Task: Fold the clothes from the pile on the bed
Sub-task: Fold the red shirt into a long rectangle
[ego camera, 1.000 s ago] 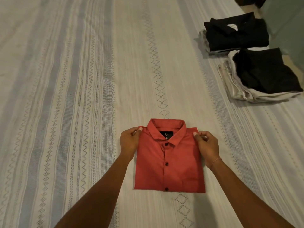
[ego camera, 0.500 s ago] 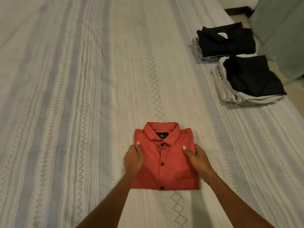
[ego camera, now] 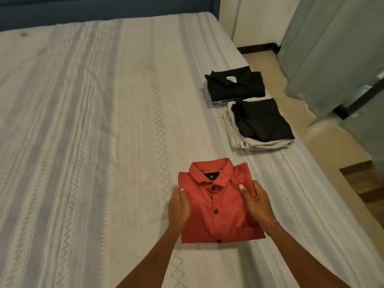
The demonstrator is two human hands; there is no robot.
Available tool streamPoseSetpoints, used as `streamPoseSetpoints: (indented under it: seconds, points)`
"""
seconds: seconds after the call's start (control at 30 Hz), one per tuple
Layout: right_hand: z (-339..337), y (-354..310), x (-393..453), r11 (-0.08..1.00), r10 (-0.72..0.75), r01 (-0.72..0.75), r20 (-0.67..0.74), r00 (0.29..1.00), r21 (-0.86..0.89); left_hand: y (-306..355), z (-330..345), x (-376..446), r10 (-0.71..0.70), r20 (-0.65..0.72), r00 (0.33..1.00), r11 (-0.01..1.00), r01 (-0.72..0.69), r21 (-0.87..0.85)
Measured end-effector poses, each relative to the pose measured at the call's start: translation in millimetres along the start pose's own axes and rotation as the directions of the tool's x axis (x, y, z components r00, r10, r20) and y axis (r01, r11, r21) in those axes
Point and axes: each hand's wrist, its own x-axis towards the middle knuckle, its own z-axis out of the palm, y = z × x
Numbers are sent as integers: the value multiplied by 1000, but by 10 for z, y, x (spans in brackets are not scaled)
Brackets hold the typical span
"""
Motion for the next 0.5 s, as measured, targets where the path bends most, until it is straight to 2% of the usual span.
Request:
streamPoseSetpoints:
  seconds: [0.37, 0.5]
  points:
    - [-2034, 651, 1377, 992, -59, 56, -22, 998, -114, 818, 2306, -18, 31, 104, 994, 998, -36, 42]
    - [-2244, 836, 1726, 980, -42, 37, -19, 999, -195, 728, 2675, 37, 12, 79, 997, 987, -24, 157]
